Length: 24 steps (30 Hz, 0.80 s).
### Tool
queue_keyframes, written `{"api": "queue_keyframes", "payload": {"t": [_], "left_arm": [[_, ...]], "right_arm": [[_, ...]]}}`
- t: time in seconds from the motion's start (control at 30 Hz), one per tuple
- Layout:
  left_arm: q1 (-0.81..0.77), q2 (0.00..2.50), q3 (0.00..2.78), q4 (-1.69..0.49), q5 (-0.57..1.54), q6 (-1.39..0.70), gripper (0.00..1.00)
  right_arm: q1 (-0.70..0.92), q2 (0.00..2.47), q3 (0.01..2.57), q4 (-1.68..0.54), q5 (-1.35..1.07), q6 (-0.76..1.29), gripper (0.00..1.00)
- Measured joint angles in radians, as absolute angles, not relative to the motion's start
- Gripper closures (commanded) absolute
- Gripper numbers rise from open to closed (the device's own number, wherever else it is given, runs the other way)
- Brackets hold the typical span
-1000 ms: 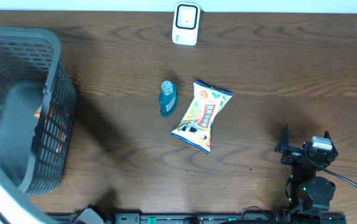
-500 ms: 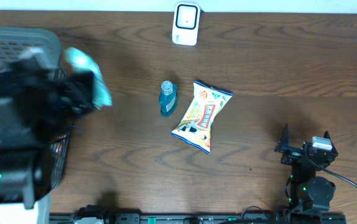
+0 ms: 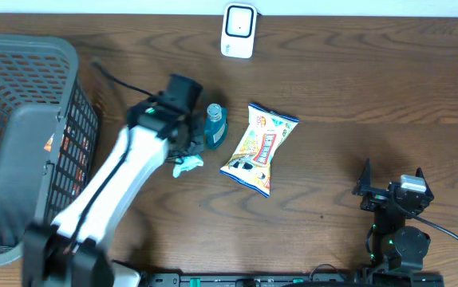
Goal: Scan the item barcode
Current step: 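Carry the green pack to the scanner and drop it on the table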
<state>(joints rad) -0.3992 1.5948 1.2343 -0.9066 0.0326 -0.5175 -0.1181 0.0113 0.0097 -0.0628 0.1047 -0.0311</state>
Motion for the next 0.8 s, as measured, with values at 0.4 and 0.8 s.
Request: {"api": "queue_keyframes", "payload": {"t": [0.4,0.8], "left_arm": [[-0.409,1.73,1.218,-0.852,-0.023,-1.003,0.93],[-0.409,1.728,1.14,-0.795,-0.028,-1.263,0.37]], "right_arm": [[-0.118,0.011,0.01,-0.063,0.105,-0.031,0.01],[-0.118,0.011,0.01,-0.063,0.105,-0.031,0.01]]}}
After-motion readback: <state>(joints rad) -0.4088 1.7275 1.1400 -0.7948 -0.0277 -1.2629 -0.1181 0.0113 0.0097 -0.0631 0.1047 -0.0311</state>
